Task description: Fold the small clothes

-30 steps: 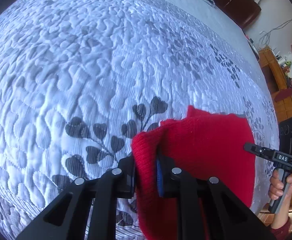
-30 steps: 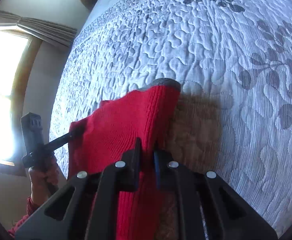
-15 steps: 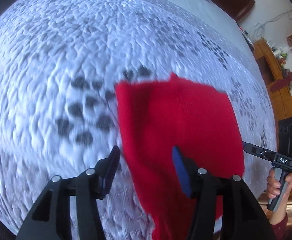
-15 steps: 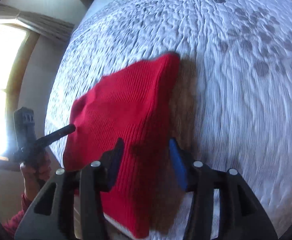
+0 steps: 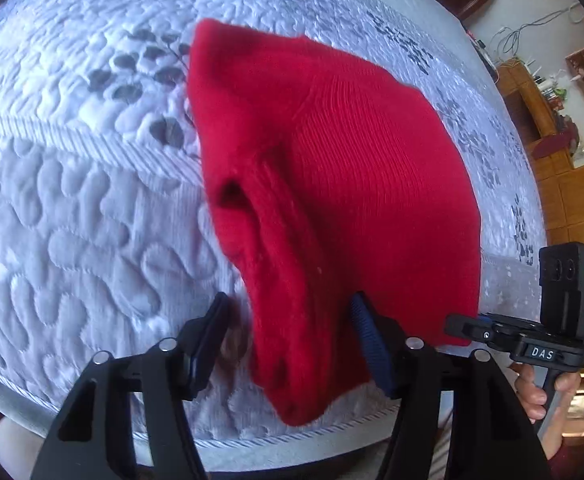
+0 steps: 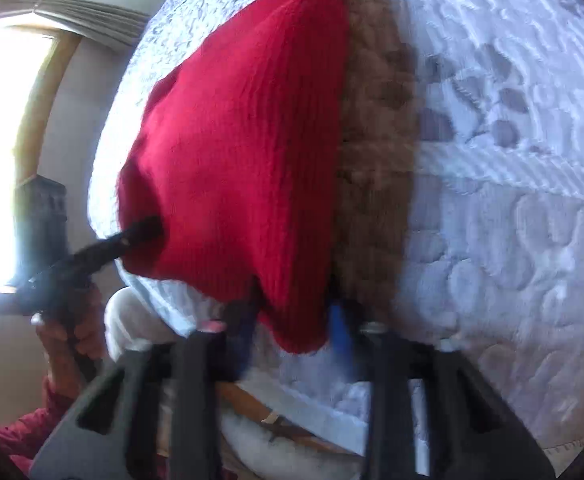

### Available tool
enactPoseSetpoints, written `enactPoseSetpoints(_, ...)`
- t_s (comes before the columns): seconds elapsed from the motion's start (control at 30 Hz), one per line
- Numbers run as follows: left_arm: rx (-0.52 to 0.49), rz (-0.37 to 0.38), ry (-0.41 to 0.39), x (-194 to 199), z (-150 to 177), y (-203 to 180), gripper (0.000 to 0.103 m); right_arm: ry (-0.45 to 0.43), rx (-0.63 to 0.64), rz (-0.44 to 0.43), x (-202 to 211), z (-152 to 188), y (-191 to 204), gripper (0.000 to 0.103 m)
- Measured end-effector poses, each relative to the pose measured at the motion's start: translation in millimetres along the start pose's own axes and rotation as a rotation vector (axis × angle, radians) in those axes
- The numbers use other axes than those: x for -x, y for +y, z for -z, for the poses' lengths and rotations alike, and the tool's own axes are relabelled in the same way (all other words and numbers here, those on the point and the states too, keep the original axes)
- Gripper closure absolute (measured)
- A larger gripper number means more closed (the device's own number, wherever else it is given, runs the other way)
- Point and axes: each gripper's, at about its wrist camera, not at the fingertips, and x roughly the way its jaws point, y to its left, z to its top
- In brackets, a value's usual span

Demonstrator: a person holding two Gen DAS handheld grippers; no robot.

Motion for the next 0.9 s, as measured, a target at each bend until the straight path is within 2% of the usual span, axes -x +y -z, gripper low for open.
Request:
enactPoseSetpoints(0.03,0.006,0.014,0.009,-0.6,1.3,0.2,0.057,-0.007,0.015,0.006,3.8,1.3,2.8,0.087)
enactPoseSetpoints(0.07,0.024,0.048,0.022,-0.9,2.5,2.3,0.067,-0.015,0.022,0.004,8.5,2.8,4.6,0.088)
enactPoseSetpoints(0.17,0.035,0.057,0.018,1.3,4.9,5.0,0.074,-0.041,0.011,-0.044,25.5,6.1,6.6,0.089)
enactPoseSetpoints(0.27,0.018,0.047,0.012,-0.7,7.9,3.7,0.074,-0.057,0.03,-0.029,34.8,11.0,4.8,0.09)
enactPoseSetpoints(0.4,-0.012,0.022,0.005,-8.8,10.1,0.2,0.07,-0.005,0.031,0.074,6.2,10.7,-3.5,0.09)
enactPoseSetpoints(0.53,-0.047,0.003,-0.007,-8.0,10.0,-6.5,0.07,0.007,0.044,0.098,-5.2,8.1,-1.1,0.089)
enactPoseSetpoints(0.57,-0.049,-0.001,-0.008,-6.6,9.2,-8.2,0.069,0.009,0.055,0.101,-3.1,7.4,0.9,0.088)
enactPoseSetpoints(0.63,-0.059,-0.018,-0.014,-3.4,6.4,-13.6,0.064,0.007,0.07,0.109,3.6,4.4,6.6,0.078)
enactPoseSetpoints(0.73,-0.082,-0.038,-0.037,6.6,0.3,-18.7,0.055,-0.023,0.102,0.123,22.7,-4.5,17.5,0.073)
enactPoseSetpoints(0.77,-0.087,-0.045,-0.049,11.6,-3.5,-20.2,0.049,-0.034,0.103,0.121,25.4,-8.2,20.6,0.071)
enactPoseSetpoints(0.83,-0.1,-0.057,-0.071,18.7,-9.7,-21.3,0.041,-0.073,0.11,0.114,39.6,-16.9,23.8,0.059)
enactPoseSetpoints(0.9,-0.122,-0.075,-0.094,25.9,-18.4,-22.6,0.032,-0.102,0.129,0.124,47.2,-27.3,29.6,0.055)
